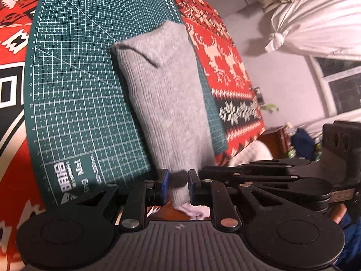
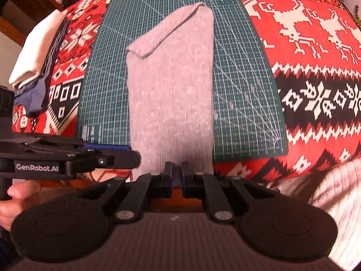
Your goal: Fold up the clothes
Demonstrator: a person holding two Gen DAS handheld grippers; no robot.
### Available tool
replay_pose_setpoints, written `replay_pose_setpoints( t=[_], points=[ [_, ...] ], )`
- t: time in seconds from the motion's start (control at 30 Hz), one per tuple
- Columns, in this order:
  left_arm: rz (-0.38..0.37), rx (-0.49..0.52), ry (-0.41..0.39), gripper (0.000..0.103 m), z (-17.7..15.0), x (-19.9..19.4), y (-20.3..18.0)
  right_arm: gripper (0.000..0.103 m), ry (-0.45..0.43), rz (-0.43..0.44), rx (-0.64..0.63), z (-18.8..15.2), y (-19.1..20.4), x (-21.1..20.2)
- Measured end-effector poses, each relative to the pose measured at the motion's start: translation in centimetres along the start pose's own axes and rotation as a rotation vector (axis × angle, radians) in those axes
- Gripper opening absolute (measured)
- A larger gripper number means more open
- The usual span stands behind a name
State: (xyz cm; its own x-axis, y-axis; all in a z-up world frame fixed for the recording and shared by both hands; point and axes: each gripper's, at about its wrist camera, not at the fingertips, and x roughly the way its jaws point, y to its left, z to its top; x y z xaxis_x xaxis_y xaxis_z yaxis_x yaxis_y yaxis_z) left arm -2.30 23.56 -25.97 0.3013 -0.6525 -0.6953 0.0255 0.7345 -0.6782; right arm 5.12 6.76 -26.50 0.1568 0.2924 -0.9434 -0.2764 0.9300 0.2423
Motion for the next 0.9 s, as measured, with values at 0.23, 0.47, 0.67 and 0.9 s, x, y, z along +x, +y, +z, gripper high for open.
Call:
replay_pose_setpoints(
  t=[0.23,0.47,0.67,0.9],
  points=[
    [0.126,0.091,-0.023,0.016,-1.1,0.2,-2.3,0.02,-0.018,-0.005,-0.032,-0.7,0.6,-0.9],
    [0.21,0.142,-0.124,0.047,-1.3,-1.1,-3.7,0.05,-0.103,-0.021,-0.064,0.0,0.5,-3.4],
    [0.29,0.102,-0.203,0.067,-0.4,-2.0,-3.3,0.09,-0.211,-0.078,-0.068,1.4,-0.6,-4.7],
    [0.406,0.022,-0.26,0.08,0.6,-2.3,-1.9,0.102,-0.289,-0.193,-0.012,3.6,-3.0,-4.3]
  ],
)
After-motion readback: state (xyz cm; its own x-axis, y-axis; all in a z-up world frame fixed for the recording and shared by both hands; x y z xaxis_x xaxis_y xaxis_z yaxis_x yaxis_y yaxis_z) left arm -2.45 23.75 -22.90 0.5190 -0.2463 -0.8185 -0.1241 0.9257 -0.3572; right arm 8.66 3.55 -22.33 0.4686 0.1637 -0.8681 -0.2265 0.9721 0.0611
